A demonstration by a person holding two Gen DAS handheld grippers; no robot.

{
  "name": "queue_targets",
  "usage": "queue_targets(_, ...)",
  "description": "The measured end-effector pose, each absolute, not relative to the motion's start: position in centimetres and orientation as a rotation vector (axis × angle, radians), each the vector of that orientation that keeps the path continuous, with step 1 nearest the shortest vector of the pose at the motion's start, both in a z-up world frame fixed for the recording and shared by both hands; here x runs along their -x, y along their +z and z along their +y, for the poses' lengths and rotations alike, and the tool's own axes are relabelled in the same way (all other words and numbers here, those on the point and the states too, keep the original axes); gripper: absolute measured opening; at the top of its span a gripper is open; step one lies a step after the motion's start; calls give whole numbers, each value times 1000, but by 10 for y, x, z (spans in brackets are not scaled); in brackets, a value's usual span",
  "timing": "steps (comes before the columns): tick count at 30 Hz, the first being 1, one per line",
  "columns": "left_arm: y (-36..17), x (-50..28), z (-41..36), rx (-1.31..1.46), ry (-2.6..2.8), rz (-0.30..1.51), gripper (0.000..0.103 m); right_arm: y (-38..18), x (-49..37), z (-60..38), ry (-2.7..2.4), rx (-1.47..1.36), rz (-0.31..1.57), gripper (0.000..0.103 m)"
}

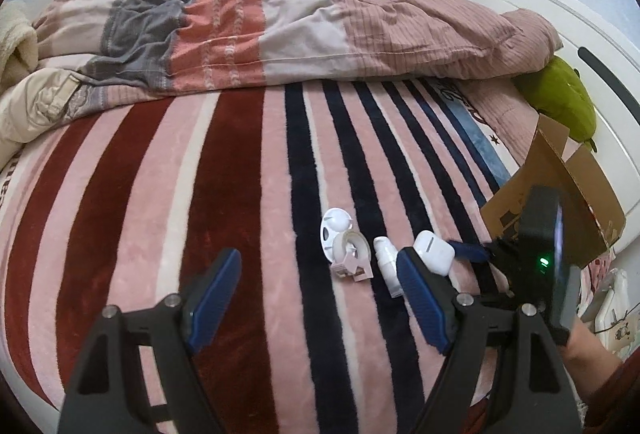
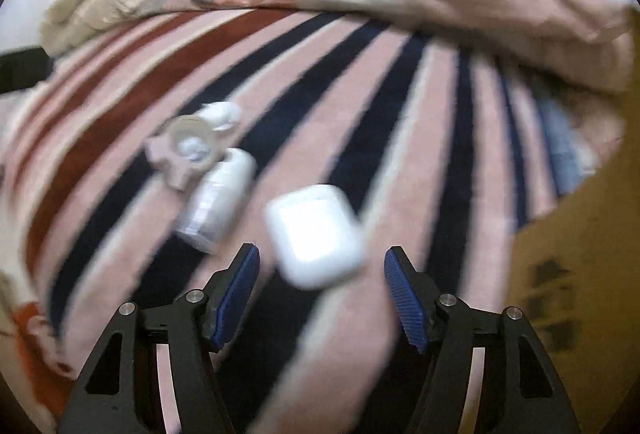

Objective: Organize rigid objects
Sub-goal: 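Grasp the white earbud case with the right gripper, then drop the earbud case into the cardboard box and open the right gripper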

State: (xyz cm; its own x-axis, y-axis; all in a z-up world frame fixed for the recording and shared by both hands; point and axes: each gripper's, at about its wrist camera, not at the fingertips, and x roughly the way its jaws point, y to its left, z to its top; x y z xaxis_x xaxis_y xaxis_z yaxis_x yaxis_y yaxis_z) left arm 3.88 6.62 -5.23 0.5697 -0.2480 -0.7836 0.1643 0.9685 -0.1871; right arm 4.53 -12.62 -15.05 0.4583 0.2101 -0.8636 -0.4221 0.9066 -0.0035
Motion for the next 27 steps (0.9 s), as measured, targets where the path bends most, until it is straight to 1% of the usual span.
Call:
queue_targets(3,-52,-37,66,92,-234,935,77,-156,-56,-119,405,275,992,61)
queue_targets(4,-52,-37,67,98,-233,936,77,-156,-57,-117,418,293,974,51)
queue_targets(5,-52,-36,67,103,-233,938,77,-156,-57,-116,428,298,973,46)
queue_targets(6,-51,-36,67,108,-234,939,77,-155,-56,-116,434,310,976,45)
queue_targets(8,-49,-35,65,109,-244,938,77,-152,-53,-109,440,331,967,40)
queue_targets(13,-34,-28,51,119,-318,917,77,-119,-34,-107,537,304,908,39)
queue_targets(21,6,-21,18,176,-522,873,77,-30,4,-99,752,294,742,39)
queue_targets(23,18,-24,7,196,-579,866,71,-10,12,-105,781,288,698,39)
queue_targets(25,30,-29,-10,198,-635,866,55,5,17,-112,788,280,659,39)
queue_targets(26,34,-31,-18,195,-651,868,53,13,19,-119,787,277,637,39)
queue_targets(27,39,-33,-28,193,-676,865,48,18,20,-124,786,274,621,39)
